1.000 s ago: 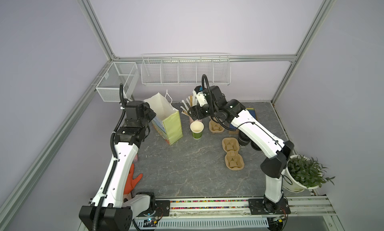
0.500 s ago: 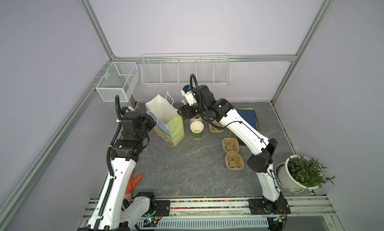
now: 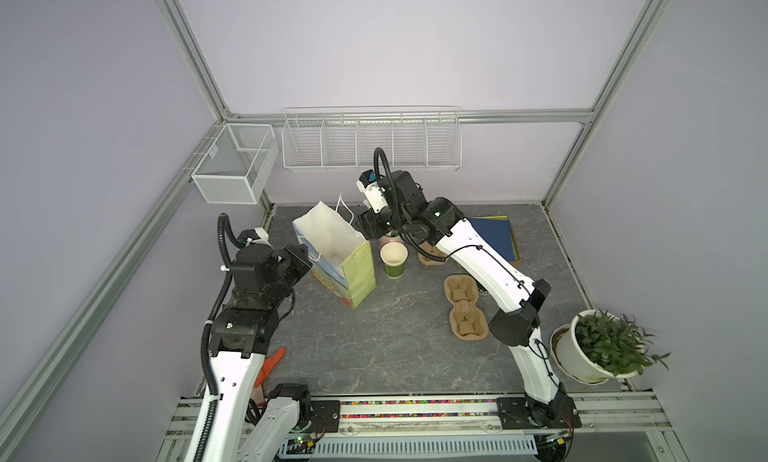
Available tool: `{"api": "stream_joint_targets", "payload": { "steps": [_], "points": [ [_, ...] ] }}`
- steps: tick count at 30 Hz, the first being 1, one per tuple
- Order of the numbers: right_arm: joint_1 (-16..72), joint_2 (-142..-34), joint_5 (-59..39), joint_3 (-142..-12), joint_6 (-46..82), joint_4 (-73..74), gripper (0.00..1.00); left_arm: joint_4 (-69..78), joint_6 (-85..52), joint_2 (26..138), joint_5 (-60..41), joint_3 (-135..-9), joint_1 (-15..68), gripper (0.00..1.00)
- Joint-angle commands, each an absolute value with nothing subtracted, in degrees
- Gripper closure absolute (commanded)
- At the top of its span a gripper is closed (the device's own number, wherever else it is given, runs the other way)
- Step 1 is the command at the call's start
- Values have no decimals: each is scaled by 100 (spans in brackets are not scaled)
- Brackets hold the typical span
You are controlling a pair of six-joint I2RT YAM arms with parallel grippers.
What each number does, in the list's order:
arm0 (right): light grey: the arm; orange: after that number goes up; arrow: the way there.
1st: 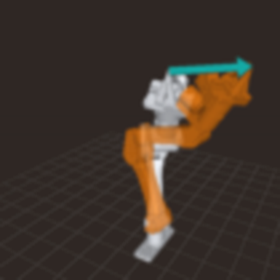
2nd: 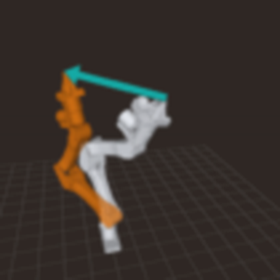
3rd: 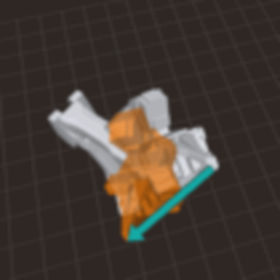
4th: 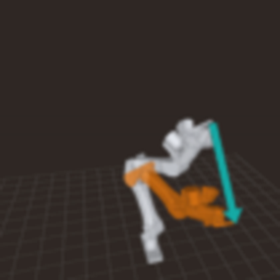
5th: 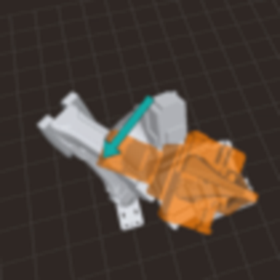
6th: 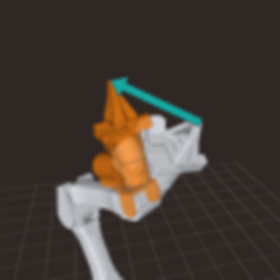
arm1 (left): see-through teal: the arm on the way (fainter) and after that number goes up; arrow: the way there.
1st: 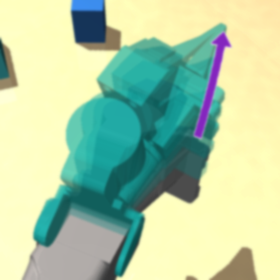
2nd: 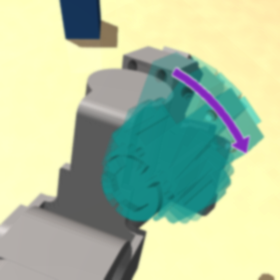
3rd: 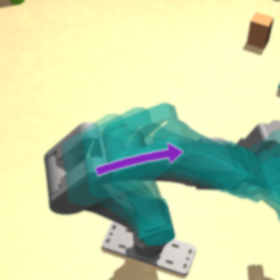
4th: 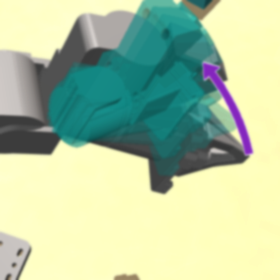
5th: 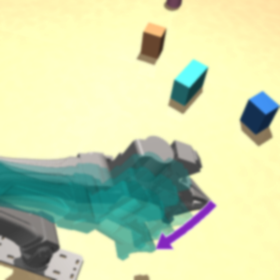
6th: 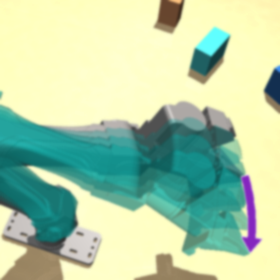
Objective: Pack the takeout coffee
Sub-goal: 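Close the right gripper on the gift bag's white rope handle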
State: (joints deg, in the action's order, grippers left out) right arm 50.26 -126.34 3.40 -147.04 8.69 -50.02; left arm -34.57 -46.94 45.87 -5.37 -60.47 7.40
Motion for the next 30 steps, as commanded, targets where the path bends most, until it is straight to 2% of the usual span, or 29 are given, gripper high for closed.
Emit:
{"api": "stream_joint_targets", "payload": {
  "steps": [1,8,19,30],
  "points": [
    [5123,-12894,355,-14975,612,-5266,35,-3794,-4721,4454,-746,-5934,712,100],
    [5246,-12896,484,-14805,599,-5446,38,-4028,-4577,4346,-765,-5880,712,100],
    [5252,-13216,717,-15019,528,-5748,50,-4113,-4438,4195,-790,-5840,712,100],
    [5247,-13276,914,-15117,439,-5731,72,-4181,-4266,4215,-730,-5922,712,99]
  ]
}}
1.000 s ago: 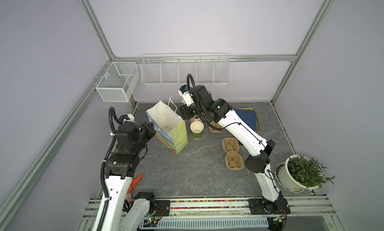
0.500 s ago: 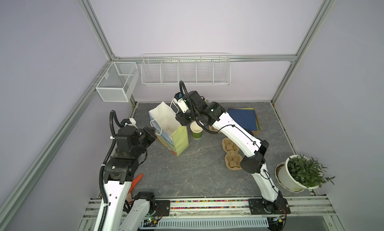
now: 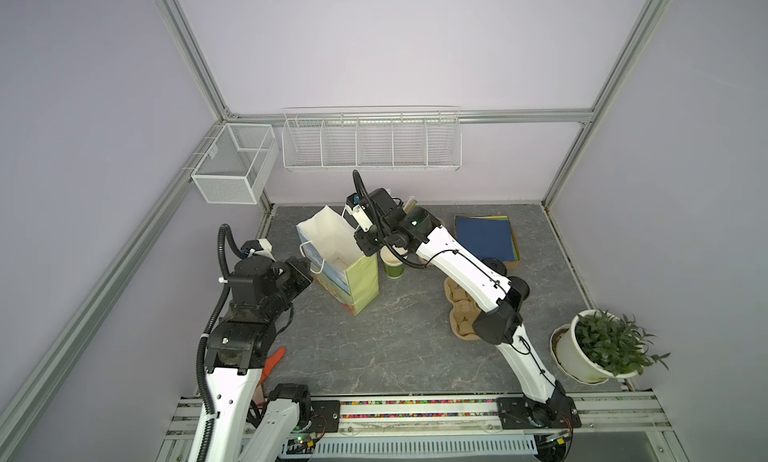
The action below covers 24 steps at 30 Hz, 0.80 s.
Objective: Pack the takeout coffee
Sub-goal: 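Close the right gripper on the gift bag's white rope handle, then drag the gift bag toward the carriers with the right gripper while the left withdraws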
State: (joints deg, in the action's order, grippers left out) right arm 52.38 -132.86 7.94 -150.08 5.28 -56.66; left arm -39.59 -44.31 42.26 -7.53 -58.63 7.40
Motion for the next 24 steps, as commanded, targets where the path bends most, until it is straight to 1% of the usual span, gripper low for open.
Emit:
{"api": "stream_joint_targets", "payload": {
  "steps": [1,3,10,13,17,21,24],
  "points": [
    [5247,-13274,923,-15117,433,-5718,75,-4184,-4254,4219,-721,-5940,712,97],
    [5247,-13294,883,-15128,429,-5728,81,-4184,-4250,4235,-721,-5959,712,93],
    [5248,-13274,879,-15144,424,-5850,93,-4331,-4107,4227,-587,-6116,712,74],
    [5247,-13137,832,-15144,460,-5871,93,-4524,-3921,4207,-360,-6361,712,63],
    [5248,-12854,731,-15115,656,-6022,93,-4763,-3639,4173,-60,-6734,712,54],
    [5254,-12419,508,-14840,1016,-6217,93,-4982,-3373,4062,327,-7074,712,42],
    [5256,-11998,592,-14483,1237,-6332,93,-5144,-3253,4043,598,-7296,712,39]
  ]
}}
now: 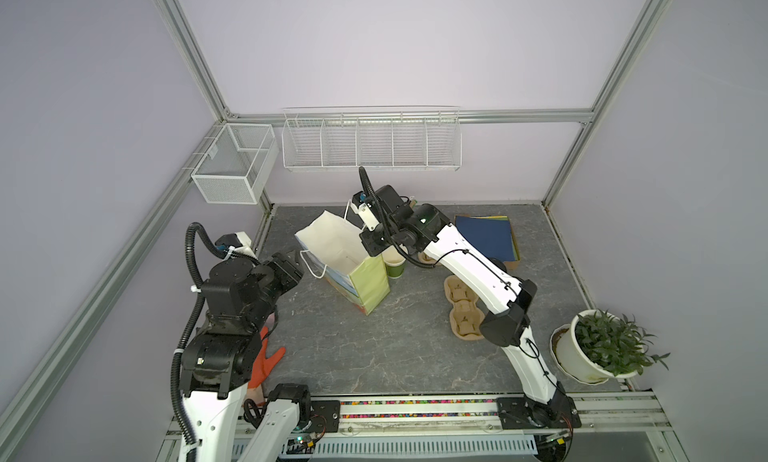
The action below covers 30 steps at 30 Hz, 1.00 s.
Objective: Pack the takeout coffee
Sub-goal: 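Drag the gift bag toward the carriers with the right gripper while the left withdraws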
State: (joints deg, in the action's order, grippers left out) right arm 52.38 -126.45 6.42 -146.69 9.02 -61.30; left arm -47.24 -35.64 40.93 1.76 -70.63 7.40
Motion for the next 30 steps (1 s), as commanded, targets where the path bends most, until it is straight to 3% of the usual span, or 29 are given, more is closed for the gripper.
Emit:
{"api": "stream_joint_targets", "payload": {
  "steps": [1,5,19,30],
  "points": [
    [5255,-11842,652,-14373,1316,-6384,93,-5165,-3252,4044,631,-7328,712,38],
    [5278,-11174,672,-13748,1622,-6530,93,-5169,-3265,4045,624,-7306,712,38],
    [5447,-7912,1264,-9569,3222,-5532,93,-5134,-3234,4279,296,-7394,712,38],
    [5673,-6767,2337,-7930,4310,-4912,93,-5080,-3177,4550,-61,-7348,712,38]
  ]
}}
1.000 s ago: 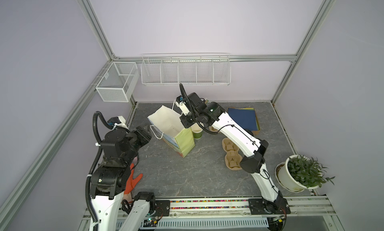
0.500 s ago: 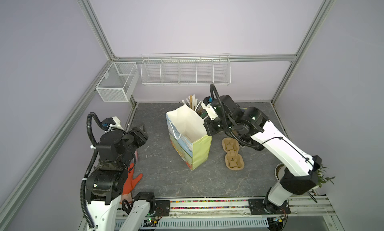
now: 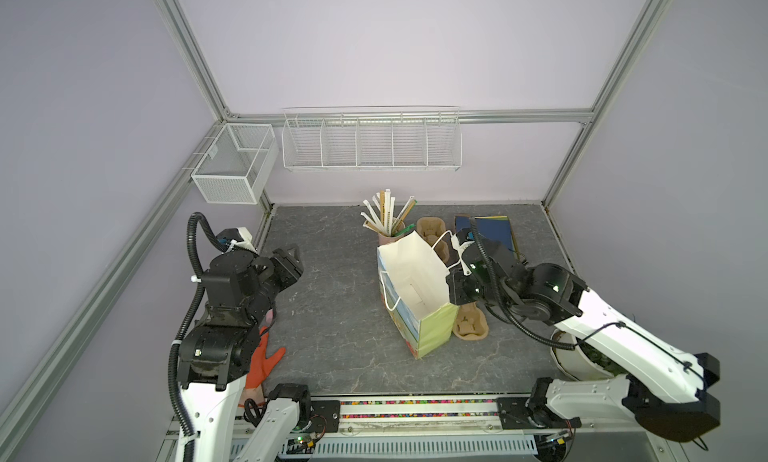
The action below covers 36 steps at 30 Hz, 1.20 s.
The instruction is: Pack the takeout coffee
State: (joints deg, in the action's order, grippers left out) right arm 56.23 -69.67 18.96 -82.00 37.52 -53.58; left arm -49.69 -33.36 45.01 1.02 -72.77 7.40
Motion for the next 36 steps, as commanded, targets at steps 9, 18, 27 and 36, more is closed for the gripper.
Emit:
{"api": "stream_joint_targets", "payload": {
  "steps": [9,18,27,36],
  "points": [
    [5782,-6864,2784,-7603,4603,-4858,93,-5055,-3094,4553,-157,-7183,712,37],
    [5847,-6977,2777,-7479,4843,-4749,83,-5067,-3016,4670,-282,-7110,714,37],
    [5852,-6968,2467,-7793,4499,-4829,56,-5089,-2996,4724,-265,-7109,712,37],
    [5847,-6569,2763,-8604,3949,-5445,37,-5030,-2997,4796,-296,-7047,712,37]
  ]
}}
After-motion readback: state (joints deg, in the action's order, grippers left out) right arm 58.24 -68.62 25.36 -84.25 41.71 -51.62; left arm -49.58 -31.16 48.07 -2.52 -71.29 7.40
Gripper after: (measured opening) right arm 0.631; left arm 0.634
